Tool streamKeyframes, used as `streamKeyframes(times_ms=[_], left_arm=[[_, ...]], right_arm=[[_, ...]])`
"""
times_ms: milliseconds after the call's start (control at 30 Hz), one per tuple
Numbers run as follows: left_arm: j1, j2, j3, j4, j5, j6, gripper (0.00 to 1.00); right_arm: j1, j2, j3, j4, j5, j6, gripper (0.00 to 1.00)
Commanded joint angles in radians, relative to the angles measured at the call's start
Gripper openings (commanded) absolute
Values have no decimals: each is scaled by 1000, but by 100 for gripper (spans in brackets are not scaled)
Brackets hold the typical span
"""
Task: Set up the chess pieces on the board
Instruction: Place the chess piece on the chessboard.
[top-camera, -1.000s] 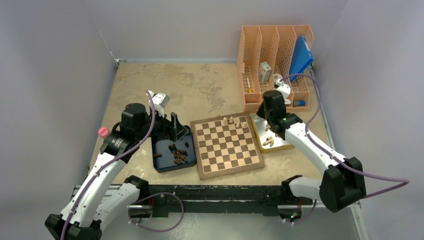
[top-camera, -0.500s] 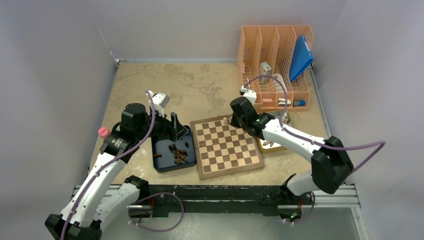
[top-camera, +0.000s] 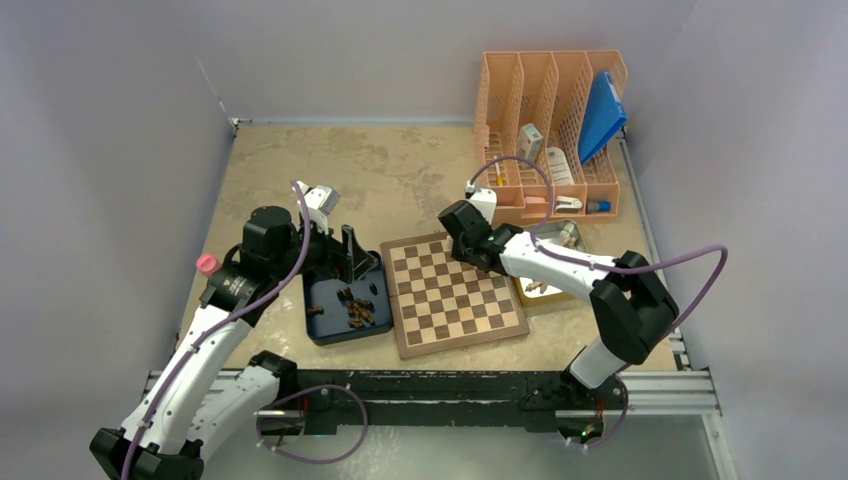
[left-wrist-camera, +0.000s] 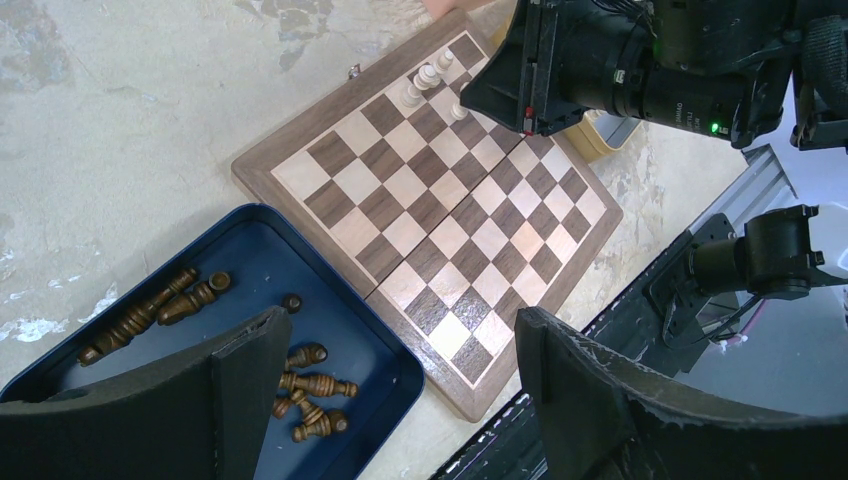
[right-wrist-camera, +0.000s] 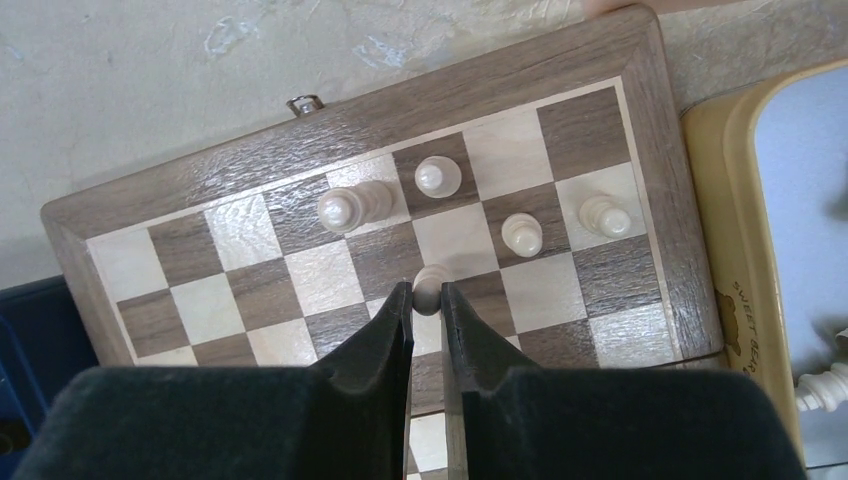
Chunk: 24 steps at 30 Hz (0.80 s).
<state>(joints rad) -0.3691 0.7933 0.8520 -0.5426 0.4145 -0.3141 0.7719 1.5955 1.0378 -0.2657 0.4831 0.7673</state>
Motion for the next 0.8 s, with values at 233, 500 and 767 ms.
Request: streamKeyframes(times_ms=[233, 500, 767], left_arm=[[-5, -18, -8, 24, -5, -6, 83], [-5, -17, -8, 24, -5, -6, 83], [-5, -18, -8, 24, -5, -6, 83]], right_arm=[[0, 9, 37, -19, 97, 38, 15], [-1, 40, 34, 29, 114, 28, 15], [0, 58, 38, 31, 158, 34, 15]])
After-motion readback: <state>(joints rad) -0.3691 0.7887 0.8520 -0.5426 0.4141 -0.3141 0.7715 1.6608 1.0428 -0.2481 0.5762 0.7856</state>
